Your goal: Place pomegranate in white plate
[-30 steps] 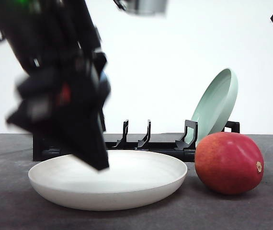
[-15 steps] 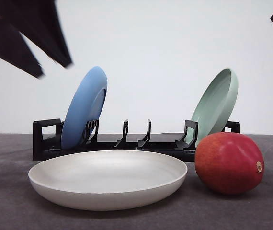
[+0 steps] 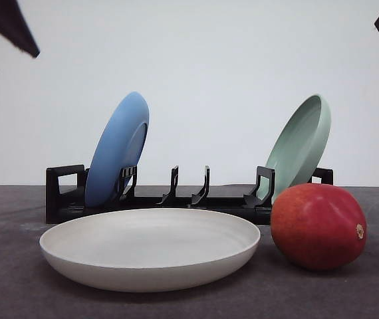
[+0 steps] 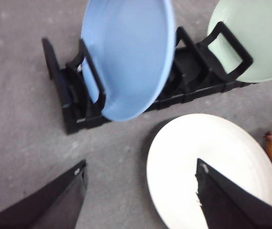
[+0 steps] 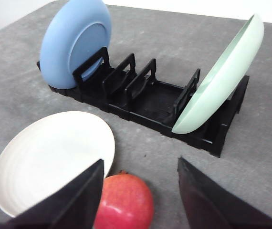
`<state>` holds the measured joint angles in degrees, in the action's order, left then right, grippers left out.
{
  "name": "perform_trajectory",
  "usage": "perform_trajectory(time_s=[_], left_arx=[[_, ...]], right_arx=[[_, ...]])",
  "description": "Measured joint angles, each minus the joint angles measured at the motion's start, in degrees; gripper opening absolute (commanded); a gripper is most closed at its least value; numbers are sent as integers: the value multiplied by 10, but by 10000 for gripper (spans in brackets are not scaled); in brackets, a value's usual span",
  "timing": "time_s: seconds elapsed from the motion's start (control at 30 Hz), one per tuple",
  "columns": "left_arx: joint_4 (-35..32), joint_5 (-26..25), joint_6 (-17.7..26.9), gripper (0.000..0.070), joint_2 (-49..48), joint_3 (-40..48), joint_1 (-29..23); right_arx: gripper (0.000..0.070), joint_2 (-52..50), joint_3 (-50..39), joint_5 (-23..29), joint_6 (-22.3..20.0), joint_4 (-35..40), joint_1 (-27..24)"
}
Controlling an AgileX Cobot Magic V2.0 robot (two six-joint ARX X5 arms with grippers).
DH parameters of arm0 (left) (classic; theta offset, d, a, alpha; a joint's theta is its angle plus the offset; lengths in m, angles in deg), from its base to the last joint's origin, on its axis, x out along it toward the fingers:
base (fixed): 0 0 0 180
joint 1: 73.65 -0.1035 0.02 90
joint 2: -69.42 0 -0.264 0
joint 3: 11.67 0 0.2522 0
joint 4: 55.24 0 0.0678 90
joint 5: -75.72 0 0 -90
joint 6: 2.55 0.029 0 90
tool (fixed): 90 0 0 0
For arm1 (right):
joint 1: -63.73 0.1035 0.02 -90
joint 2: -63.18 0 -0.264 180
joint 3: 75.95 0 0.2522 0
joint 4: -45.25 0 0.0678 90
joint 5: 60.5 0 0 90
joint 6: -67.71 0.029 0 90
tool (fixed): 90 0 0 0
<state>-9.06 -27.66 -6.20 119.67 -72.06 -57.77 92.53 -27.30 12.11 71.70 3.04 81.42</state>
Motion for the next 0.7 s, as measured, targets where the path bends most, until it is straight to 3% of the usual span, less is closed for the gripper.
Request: perform_trajectory(time_s=[0.3, 0.6, 0.7], left_arx=[[-7, -6, 11, 435, 3, 22, -20], [-7, -6, 11, 434, 3, 22, -20], [-7, -6, 11, 434, 3, 22, -20]], right_arx=[[341, 15, 0, -20, 58, -12, 10], [358, 146, 30, 49, 112, -64, 68], [480, 193, 56, 56, 113, -62, 89]])
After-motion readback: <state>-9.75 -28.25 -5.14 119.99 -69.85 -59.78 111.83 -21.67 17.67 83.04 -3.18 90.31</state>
